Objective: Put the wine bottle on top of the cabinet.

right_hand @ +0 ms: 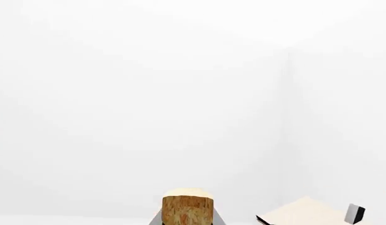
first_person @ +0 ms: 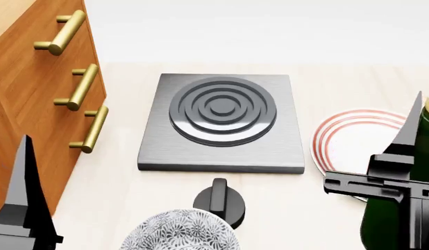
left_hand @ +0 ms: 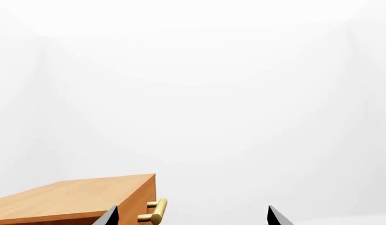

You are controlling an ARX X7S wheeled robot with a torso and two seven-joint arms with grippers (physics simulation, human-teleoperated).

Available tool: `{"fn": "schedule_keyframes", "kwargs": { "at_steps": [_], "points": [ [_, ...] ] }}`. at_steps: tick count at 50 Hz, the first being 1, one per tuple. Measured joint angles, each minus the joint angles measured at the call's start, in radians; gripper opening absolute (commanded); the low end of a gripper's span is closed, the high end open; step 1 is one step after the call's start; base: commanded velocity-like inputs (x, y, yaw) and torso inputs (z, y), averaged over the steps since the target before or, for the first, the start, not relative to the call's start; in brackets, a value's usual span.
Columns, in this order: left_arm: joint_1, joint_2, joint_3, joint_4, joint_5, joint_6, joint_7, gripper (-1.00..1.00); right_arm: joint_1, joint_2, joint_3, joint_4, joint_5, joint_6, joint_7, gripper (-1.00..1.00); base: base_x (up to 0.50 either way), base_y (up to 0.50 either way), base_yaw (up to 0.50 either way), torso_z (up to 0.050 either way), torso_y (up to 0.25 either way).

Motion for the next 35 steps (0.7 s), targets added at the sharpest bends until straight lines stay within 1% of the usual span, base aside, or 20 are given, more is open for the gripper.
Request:
{"fn": "schedule_keyframes", "kwargs": {
  "at_steps": [12,24,35],
  "points": [
    [-0.016,0.008,0.021,0.006,-0.008,-0.009,0.002,1.00,0.094,0.009,-0.049,-0.025,0.024,0.059,-0.007,-1.00,0.00,0.00,0.00,0.000,0.000],
    [-0.032,0.026,0.050,0.012,-0.027,-0.006,0.010,1.00,0.183,-0.009,-0.116,0.037,0.035,0.065,-0.033,-1.00,0.00,0.00,0.00,0.000,0.001],
    [-0.038,0.052,0.080,0.005,-0.039,0.018,0.027,1.00,0.268,-0.038,-0.130,0.078,0.094,0.088,-0.065,-1.00,0.00,0.00,0.00,0.000,0.001]
  ]
}}
